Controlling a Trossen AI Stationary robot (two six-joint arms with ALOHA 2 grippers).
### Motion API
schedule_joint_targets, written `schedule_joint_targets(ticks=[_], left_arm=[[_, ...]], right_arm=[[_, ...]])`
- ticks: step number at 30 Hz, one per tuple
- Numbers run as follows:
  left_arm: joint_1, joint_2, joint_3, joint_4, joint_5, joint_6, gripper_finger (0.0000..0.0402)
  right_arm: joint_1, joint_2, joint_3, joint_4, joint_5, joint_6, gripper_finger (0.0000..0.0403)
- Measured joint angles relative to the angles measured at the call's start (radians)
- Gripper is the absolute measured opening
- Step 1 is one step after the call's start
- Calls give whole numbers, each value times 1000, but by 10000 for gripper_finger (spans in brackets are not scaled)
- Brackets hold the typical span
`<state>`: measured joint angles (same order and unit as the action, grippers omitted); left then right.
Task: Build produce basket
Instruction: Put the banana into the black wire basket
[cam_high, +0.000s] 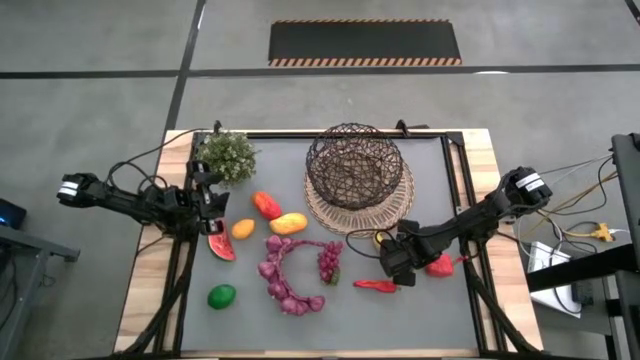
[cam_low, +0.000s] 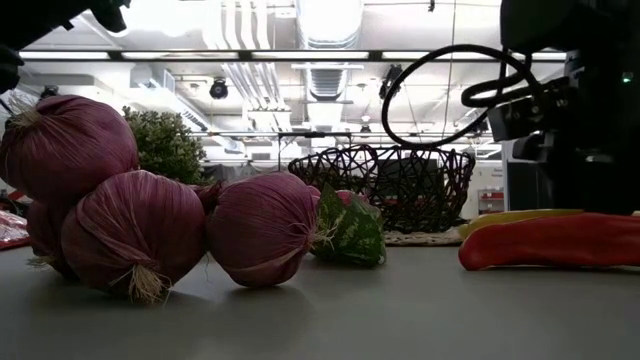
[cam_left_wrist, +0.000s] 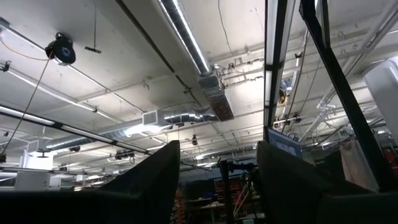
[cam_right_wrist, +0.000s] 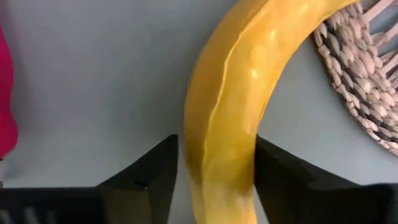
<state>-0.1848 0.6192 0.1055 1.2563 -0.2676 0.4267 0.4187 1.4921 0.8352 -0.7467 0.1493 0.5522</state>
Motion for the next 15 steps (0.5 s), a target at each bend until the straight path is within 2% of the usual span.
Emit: schedule_joint_targets(ticks=[6, 15], left_arm=[[0, 0, 0, 0, 0, 0, 196], [0, 2, 0, 0, 0, 0, 196]], right_arm=[[0, -3, 0, 2, -16, -3, 94], [0, -33, 48, -1, -42, -28, 97]])
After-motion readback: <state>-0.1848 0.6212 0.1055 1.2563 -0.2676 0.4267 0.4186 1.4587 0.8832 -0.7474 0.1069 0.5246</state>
